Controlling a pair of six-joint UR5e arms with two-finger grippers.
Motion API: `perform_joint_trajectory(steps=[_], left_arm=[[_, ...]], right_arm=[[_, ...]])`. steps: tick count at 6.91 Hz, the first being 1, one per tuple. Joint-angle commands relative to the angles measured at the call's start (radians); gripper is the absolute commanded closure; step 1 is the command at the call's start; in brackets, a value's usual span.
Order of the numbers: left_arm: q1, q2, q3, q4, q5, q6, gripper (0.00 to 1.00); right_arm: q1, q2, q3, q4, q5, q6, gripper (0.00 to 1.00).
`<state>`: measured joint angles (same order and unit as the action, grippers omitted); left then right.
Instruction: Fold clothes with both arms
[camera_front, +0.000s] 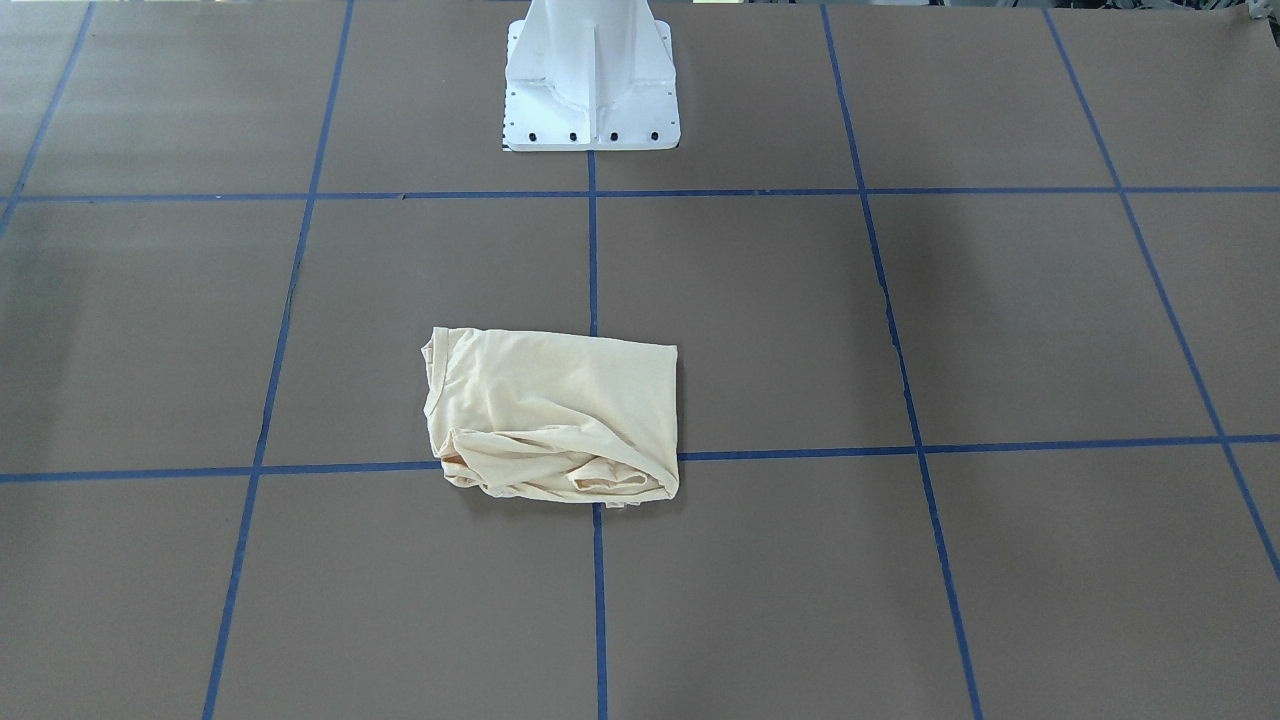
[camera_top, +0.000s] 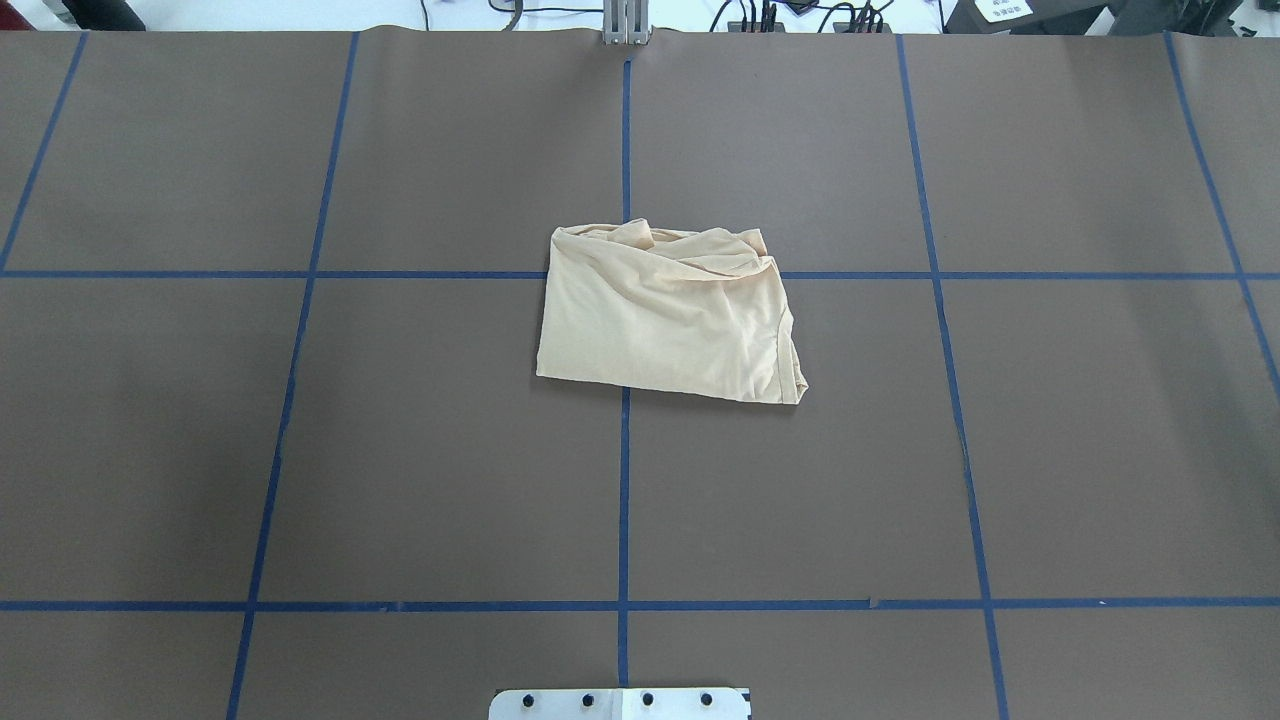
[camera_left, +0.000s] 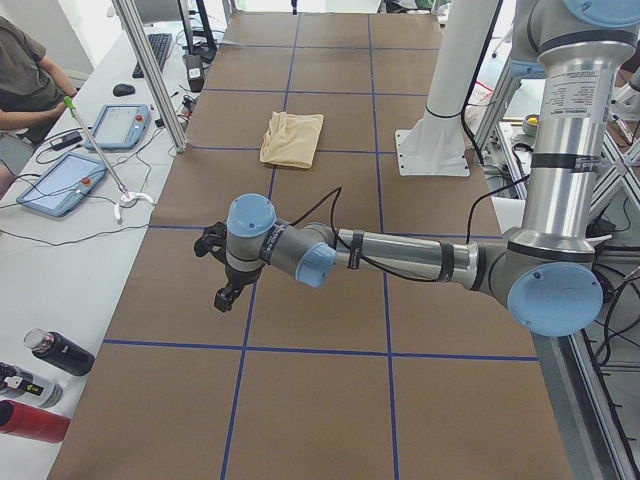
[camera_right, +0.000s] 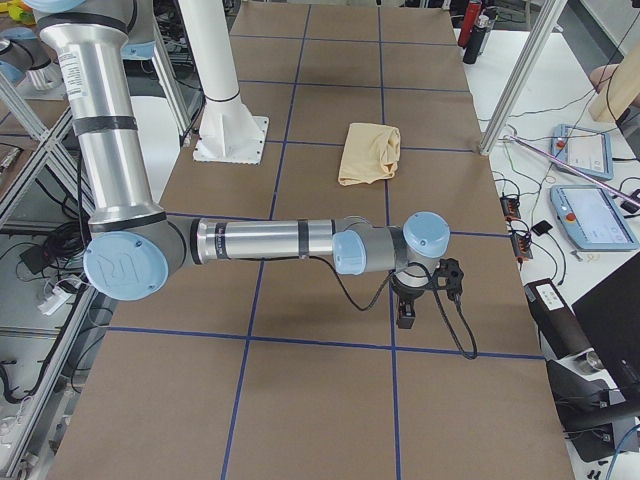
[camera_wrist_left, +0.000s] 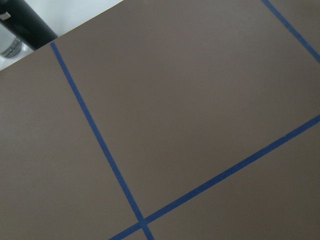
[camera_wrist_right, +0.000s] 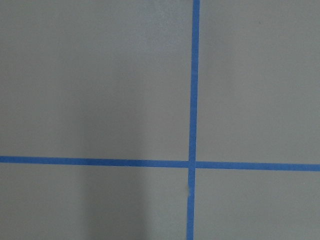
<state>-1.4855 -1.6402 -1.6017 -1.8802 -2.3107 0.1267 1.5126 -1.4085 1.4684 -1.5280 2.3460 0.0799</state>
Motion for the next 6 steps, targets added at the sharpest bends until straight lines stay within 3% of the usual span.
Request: perform_joint_trajectory(steps=[1, 6], left_arm=[[-0.013, -0.017, -0.001, 0.099, -0.018, 0.01, 0.01], [-0.013, 0.0, -0.02, 0.07, -0.021, -0.012, 0.01]], right_arm=[[0.001, -0.01, 0.006, -0.003, 0.01, -0.038, 0.0], [-0.002, -0.053, 0.086, -0.029, 0.004, -0.028, 0.0]])
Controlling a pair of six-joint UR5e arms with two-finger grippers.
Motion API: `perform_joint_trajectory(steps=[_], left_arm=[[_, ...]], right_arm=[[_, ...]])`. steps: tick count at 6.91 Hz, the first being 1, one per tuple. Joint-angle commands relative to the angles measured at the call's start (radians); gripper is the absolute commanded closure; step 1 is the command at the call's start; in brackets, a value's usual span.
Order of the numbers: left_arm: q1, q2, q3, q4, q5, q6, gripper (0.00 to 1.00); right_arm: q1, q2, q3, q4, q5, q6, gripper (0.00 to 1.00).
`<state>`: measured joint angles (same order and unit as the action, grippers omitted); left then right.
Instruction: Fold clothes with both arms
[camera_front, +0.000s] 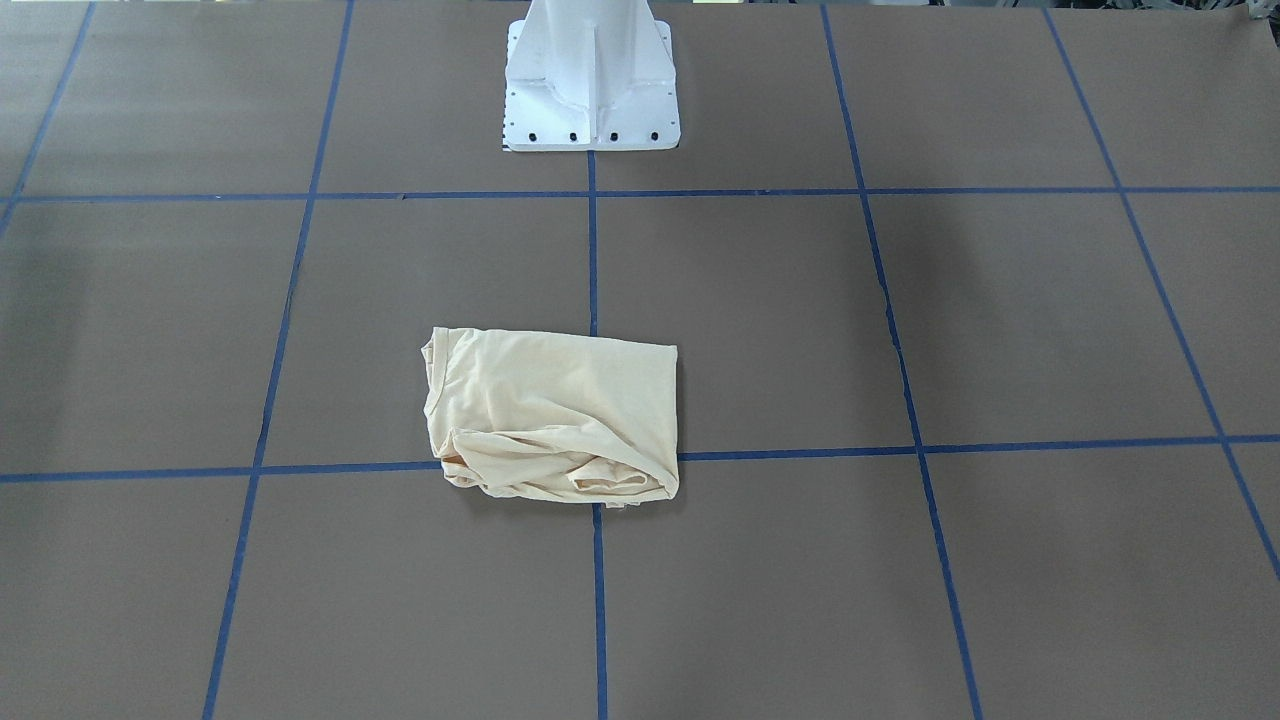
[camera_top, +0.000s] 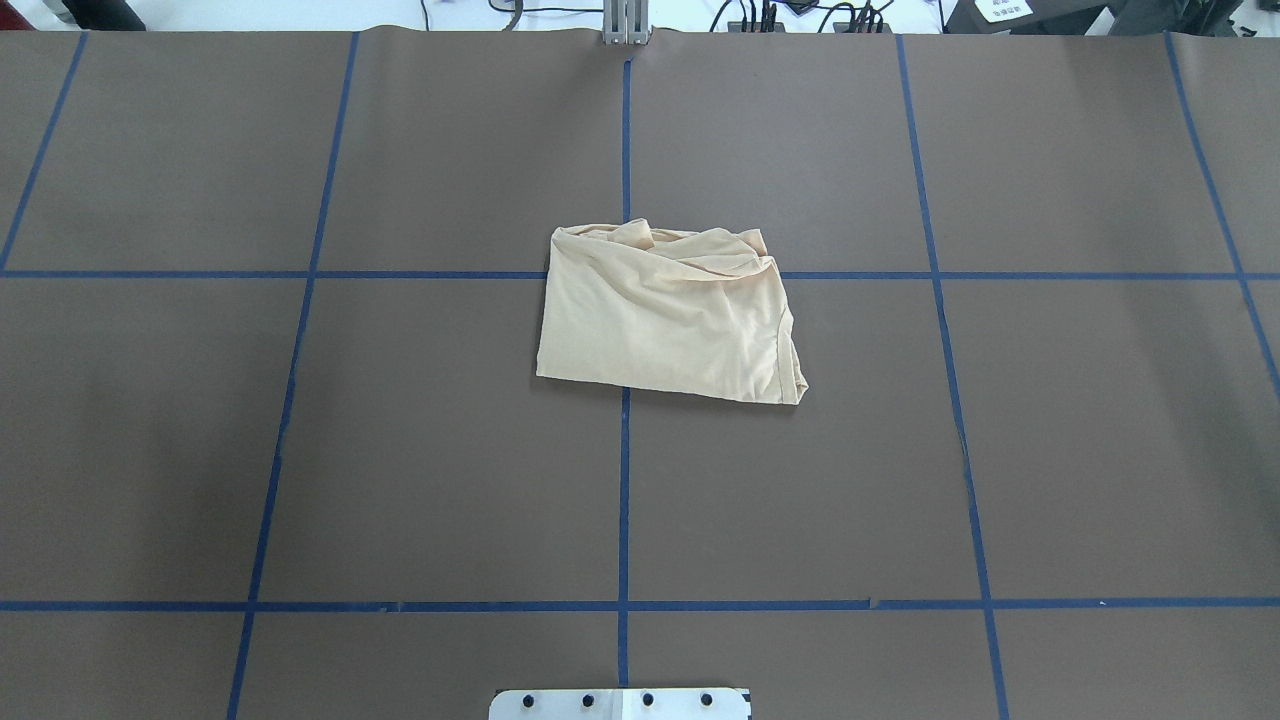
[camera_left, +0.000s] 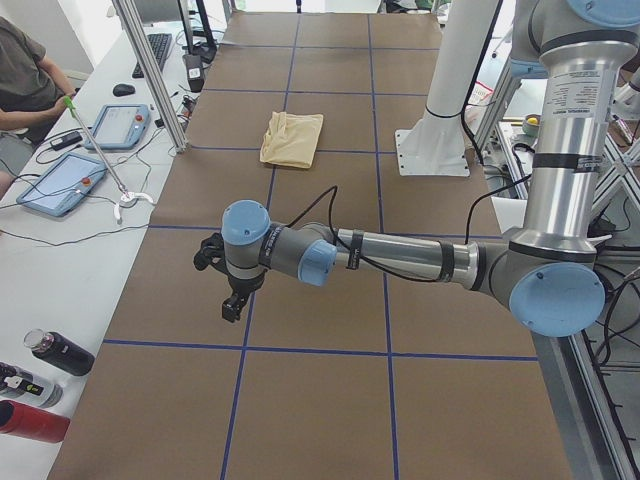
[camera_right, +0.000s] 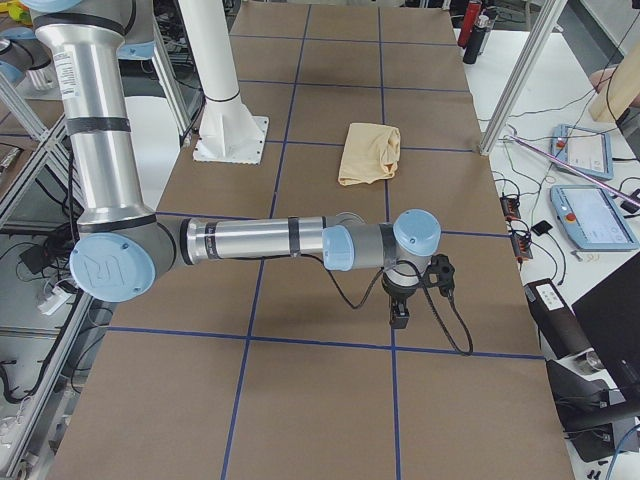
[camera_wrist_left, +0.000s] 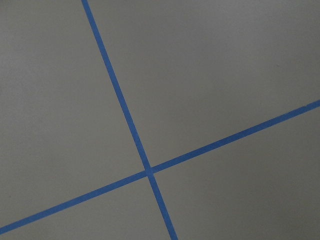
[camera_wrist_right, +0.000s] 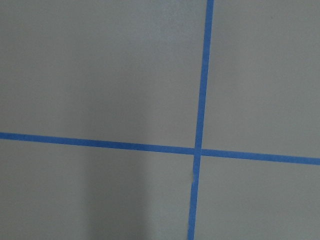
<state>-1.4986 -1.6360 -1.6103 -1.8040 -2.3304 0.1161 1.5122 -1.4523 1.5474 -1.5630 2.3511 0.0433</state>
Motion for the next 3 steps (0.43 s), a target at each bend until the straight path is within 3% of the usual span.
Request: perform_joint_trajectory(steps=[1, 3], left_arm=[[0.001, -0.004, -0.013, -0.006, -0.003, 0.0, 0.01], [0.001, -0.005, -0.014, -0.008, -0.001, 0.0, 0.01]], right_arm=[[-0.001, -0.002, 0.014, 0.006, 0.002, 0.015, 0.0], [-0.001, 0.003, 0.014, -0.002, 0.01, 0.013, 0.0]])
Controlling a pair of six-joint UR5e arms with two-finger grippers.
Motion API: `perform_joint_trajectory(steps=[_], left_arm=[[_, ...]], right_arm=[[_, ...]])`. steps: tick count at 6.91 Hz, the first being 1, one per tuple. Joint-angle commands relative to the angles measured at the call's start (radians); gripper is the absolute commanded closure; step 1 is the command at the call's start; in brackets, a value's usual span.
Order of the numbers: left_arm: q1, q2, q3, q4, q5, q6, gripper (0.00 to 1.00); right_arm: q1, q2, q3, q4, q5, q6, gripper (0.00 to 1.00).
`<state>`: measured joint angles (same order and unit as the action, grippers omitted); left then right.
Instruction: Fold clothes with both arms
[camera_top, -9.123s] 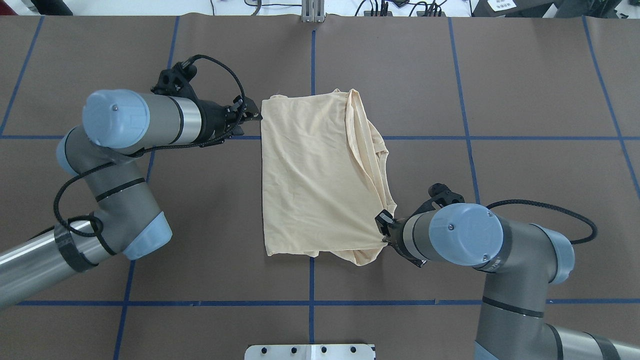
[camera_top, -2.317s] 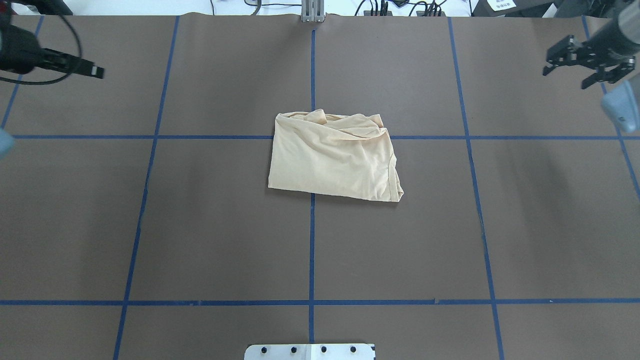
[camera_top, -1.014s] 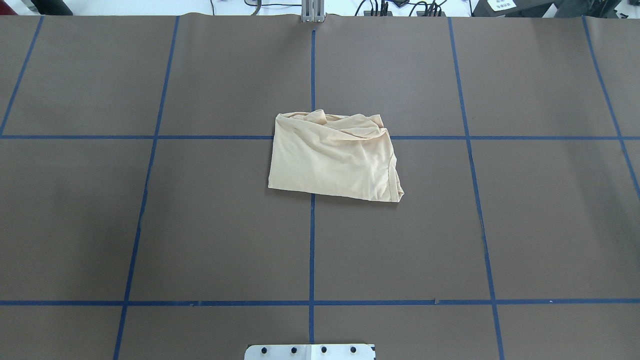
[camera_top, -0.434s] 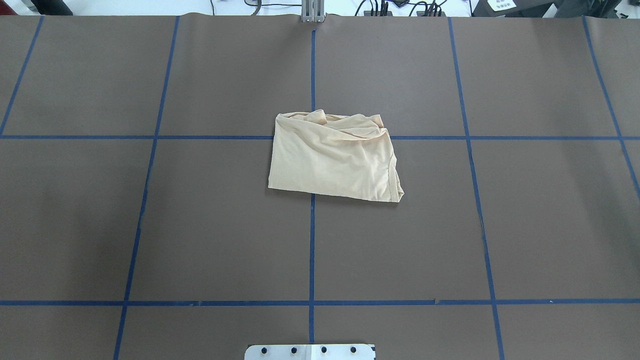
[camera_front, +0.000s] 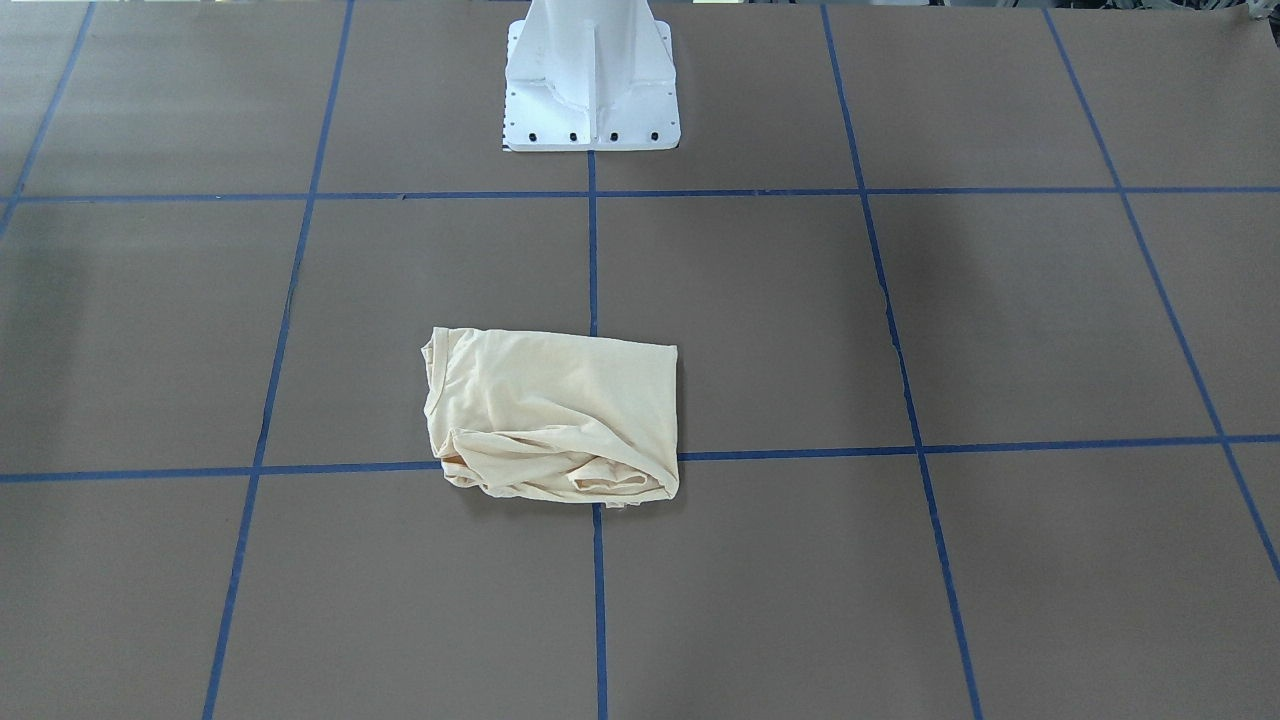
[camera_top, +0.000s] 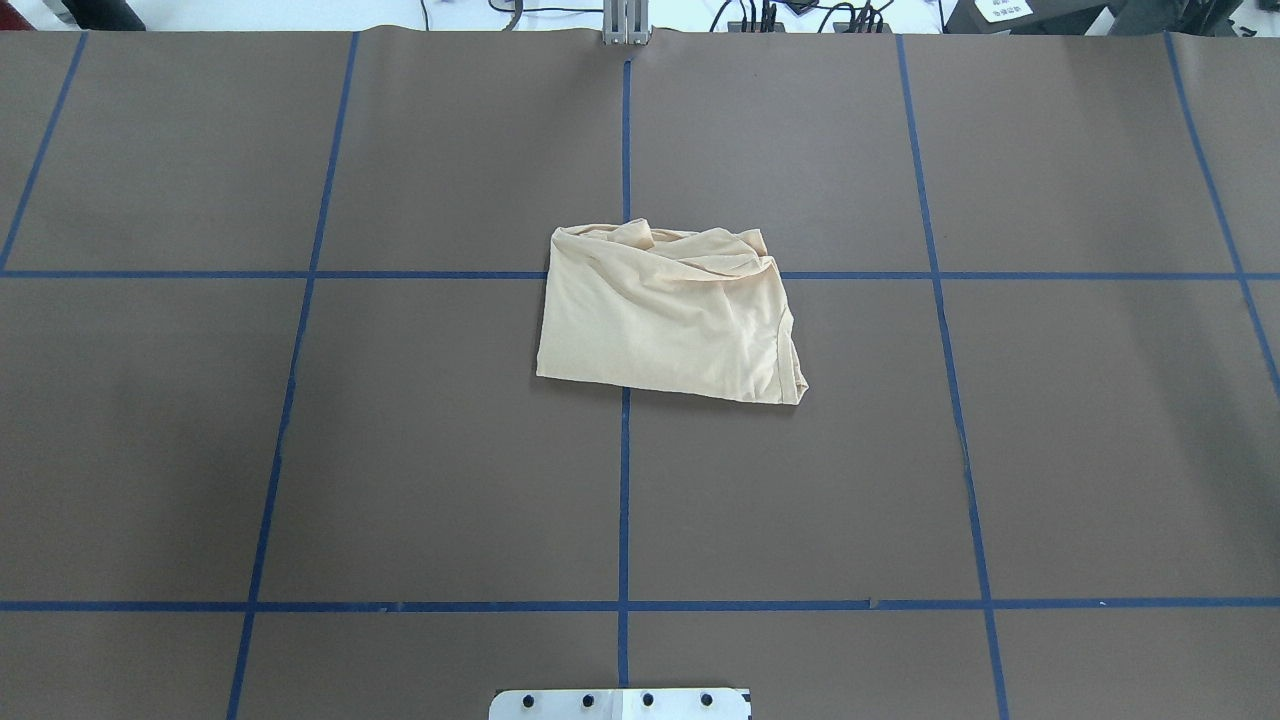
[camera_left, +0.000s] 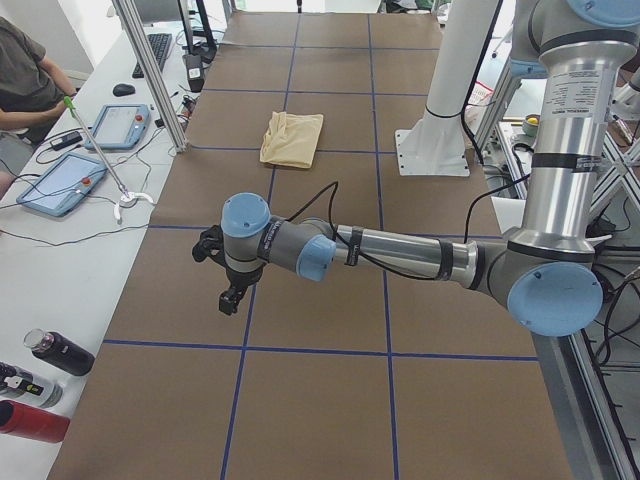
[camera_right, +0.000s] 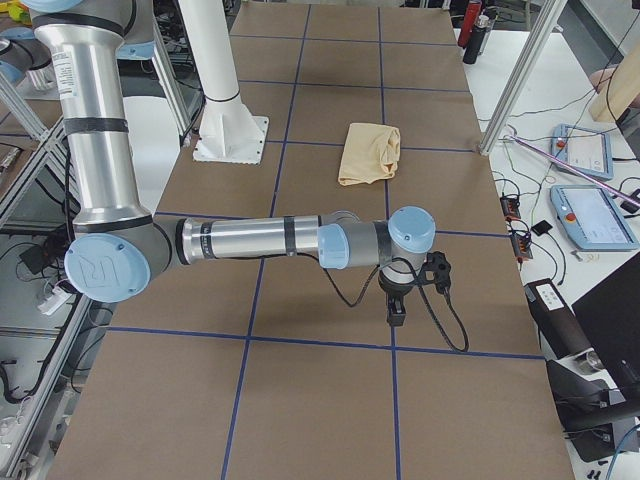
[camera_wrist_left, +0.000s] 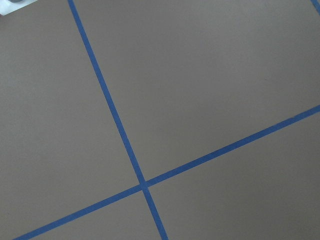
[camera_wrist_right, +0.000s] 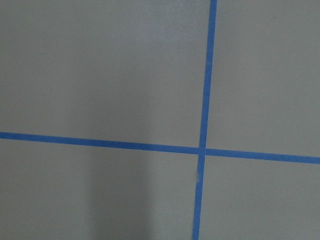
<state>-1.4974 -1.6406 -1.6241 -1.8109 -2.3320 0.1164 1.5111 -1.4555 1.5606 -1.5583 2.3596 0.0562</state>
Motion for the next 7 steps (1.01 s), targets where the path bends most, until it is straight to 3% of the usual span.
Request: perform_joint_trajectory(steps=[1, 4, 7], left_arm=[[0.0, -0.001, 0.001, -0.001, 0.002, 0.002, 0.01], [-0.001, 0.077, -0.005, -0.048, -0.001, 0.003, 0.01], [-0.02, 0.058, -0.025, -0.038, 0.003, -0.003, 0.01]], right_arm=[[0.0, -0.002, -0.001, -0.009, 0.004, 0.001, 0.0], [0.0, -0.005, 0.001, -0.006, 0.004, 0.001, 0.0], [0.0, -0.008, -0.005, 0.0, -0.006, 0.001, 0.0]])
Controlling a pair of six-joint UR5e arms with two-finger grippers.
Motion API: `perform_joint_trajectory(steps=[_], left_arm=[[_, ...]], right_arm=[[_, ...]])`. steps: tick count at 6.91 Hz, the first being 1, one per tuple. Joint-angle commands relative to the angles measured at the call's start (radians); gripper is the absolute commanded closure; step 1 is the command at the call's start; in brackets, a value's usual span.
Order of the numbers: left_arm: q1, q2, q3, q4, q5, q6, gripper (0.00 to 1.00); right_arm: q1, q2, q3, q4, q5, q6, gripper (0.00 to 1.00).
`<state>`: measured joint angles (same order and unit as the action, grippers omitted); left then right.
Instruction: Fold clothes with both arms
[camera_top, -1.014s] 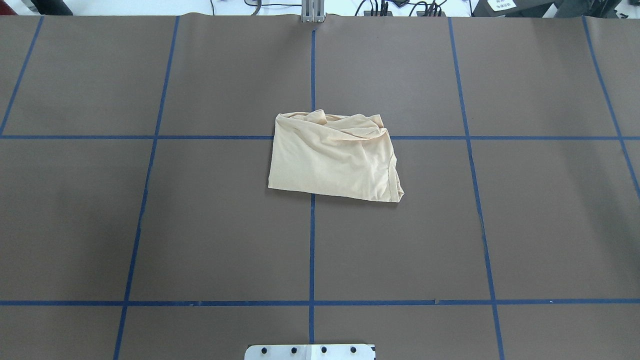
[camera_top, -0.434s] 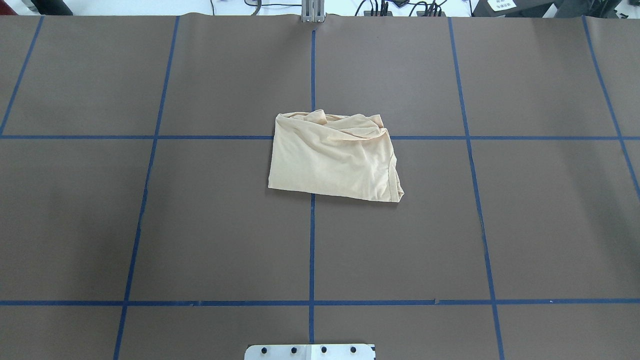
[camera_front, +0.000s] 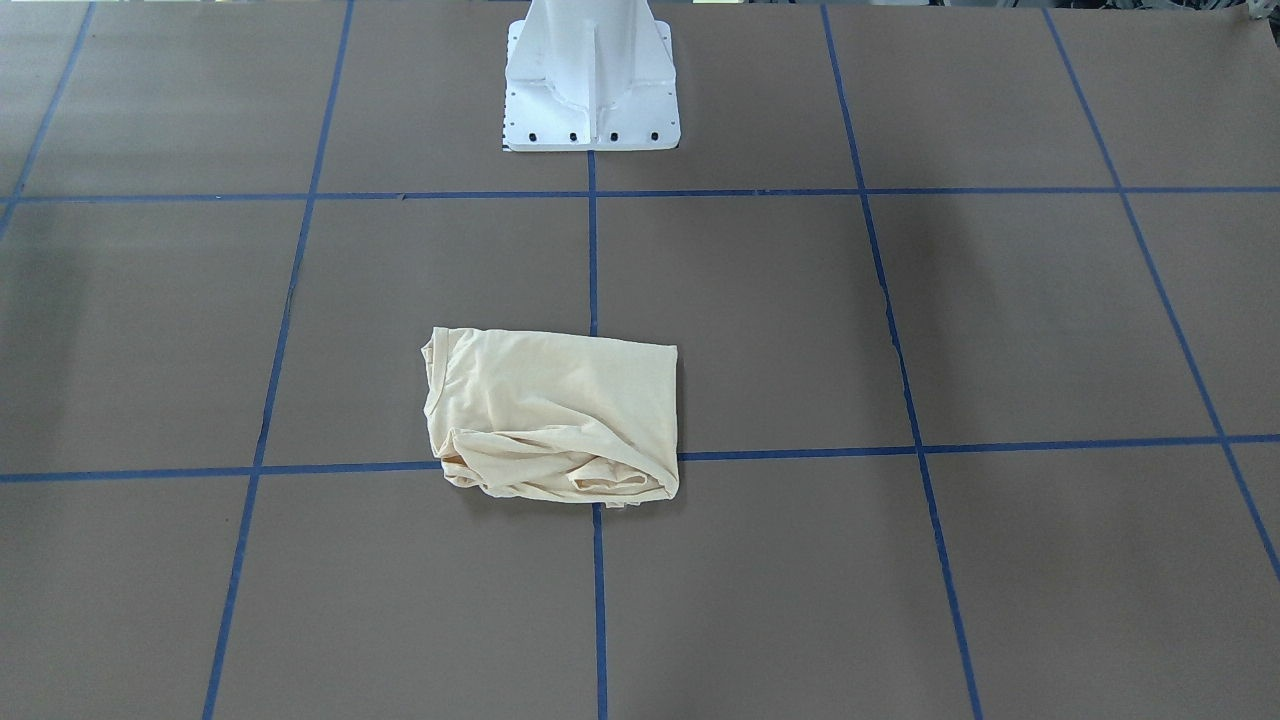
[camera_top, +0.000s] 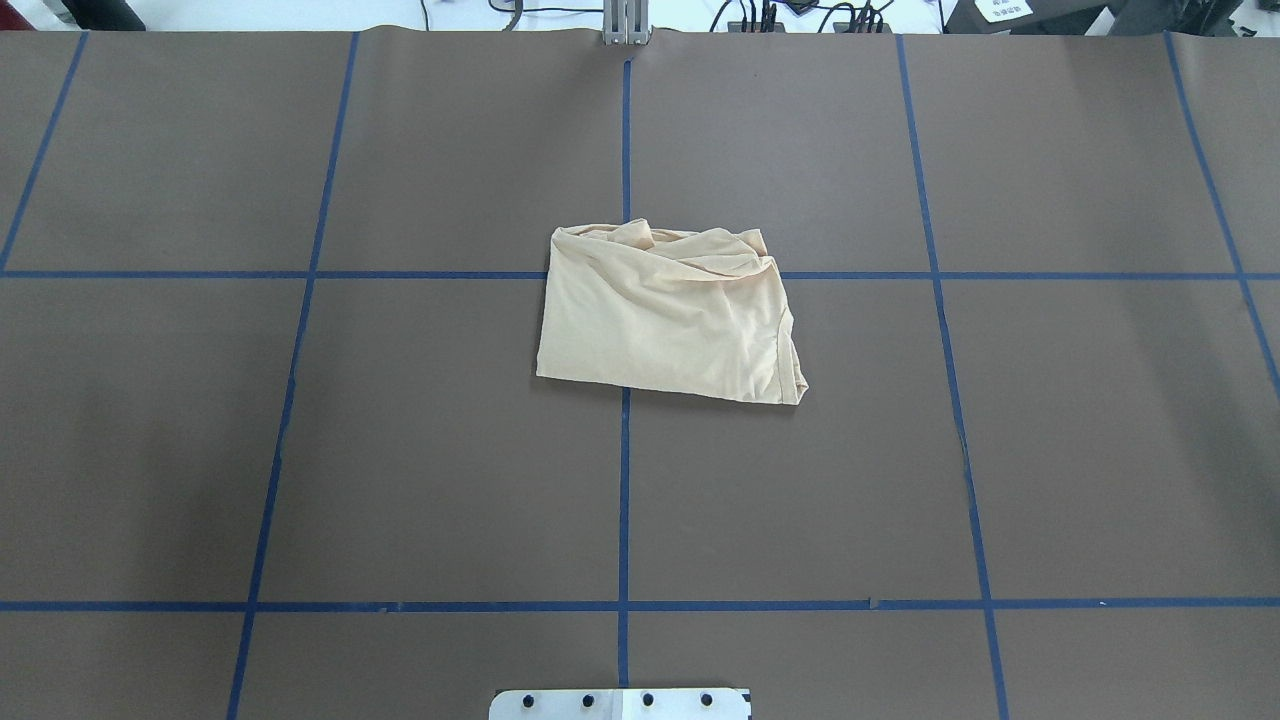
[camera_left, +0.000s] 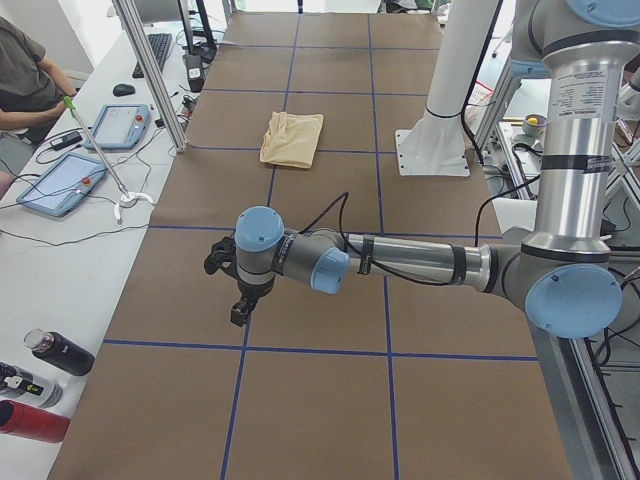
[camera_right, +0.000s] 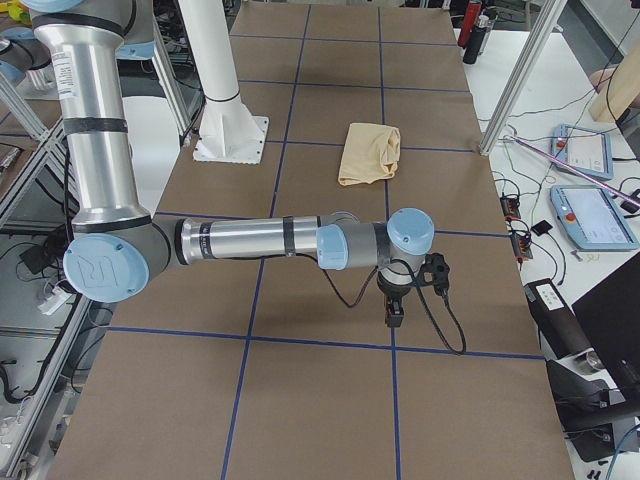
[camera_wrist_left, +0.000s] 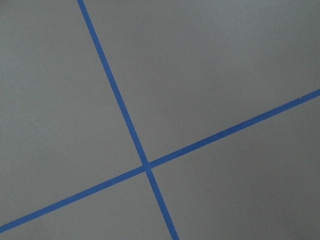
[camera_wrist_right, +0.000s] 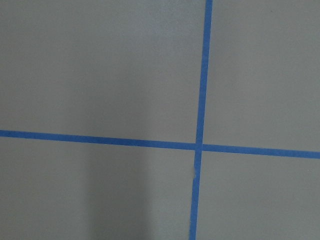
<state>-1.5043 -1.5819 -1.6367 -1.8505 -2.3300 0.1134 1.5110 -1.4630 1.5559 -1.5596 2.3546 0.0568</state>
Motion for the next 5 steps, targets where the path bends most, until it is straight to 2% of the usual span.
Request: perform_joint_trajectory(steps=[1, 5], left_arm=[[-0.022, 0.0, -0.017, 0.001, 0.001, 0.0, 0.01], [-0.022, 0.013, -0.02, -0.004, 0.003, -0.001, 0.01]], right_arm=[[0.0, 0.0, 0.0, 0.003, -0.004, 0.0, 0.0], [0.0, -0.003, -0.008, 0.006, 0.0, 0.0, 0.0]])
